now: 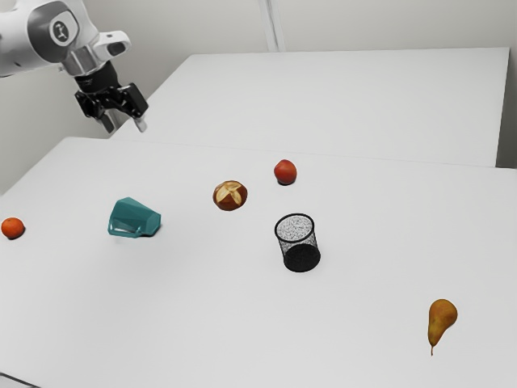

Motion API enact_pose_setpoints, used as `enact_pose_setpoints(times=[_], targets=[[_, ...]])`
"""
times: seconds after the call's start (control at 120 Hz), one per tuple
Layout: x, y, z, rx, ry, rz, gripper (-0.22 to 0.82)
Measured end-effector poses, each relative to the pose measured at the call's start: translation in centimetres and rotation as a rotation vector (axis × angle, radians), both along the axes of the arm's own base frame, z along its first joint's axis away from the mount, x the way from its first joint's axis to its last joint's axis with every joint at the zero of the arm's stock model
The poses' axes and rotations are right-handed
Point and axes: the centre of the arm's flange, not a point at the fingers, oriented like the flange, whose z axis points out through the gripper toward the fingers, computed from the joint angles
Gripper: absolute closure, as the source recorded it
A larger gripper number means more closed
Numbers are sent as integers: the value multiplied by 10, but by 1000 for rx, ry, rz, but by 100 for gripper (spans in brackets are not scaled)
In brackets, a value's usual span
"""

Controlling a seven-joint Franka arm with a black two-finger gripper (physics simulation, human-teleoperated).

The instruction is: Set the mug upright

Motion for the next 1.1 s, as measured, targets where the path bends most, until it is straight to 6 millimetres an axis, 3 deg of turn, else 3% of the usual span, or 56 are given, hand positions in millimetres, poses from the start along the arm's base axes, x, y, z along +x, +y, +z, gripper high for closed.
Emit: enact_pose_setpoints(times=[0.4,0.525,0.583,0.717,0.8,0.9,1.1], targets=[[-1,-2,-2,-18,16,29,0],[-10,3,-1,-60,38,56,0],[-21,26,0,-135,60,111,0],[-50,111,-11,-280,77,253,0],[-66,153,-24,-330,82,298,0],[-71,182,-44,-376,81,306,0],[-63,224,-118,-500,79,299,0]])
